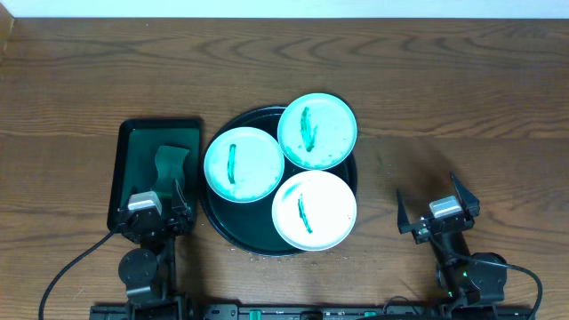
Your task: Clean dirty plates on tray and stack at the side
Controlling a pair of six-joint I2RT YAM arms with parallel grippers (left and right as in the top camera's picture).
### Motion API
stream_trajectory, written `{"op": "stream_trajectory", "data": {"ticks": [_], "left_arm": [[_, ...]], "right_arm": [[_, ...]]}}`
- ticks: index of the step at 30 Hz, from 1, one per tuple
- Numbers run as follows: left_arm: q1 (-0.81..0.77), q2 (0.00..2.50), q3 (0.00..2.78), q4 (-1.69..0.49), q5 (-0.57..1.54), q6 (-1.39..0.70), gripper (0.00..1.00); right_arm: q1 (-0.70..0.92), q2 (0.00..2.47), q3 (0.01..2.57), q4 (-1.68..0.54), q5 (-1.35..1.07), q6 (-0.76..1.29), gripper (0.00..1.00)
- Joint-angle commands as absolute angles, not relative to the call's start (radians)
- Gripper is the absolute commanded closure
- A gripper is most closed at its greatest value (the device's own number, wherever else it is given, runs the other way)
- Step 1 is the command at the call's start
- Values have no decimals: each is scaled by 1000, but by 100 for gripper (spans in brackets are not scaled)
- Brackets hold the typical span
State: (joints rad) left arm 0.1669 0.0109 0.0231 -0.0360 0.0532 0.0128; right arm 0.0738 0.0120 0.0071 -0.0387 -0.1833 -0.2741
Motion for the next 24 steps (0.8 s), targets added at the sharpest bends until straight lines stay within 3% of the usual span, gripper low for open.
{"op": "stream_trajectory", "data": {"ticks": [1,24], "left_arm": [[164,5,4,-65,43,25,22],[164,5,23,-47,32,26,22]], "right_arm": [[58,9,6,-33,-159,-286,1],[58,9,6,-2,-41,-285,1]]}}
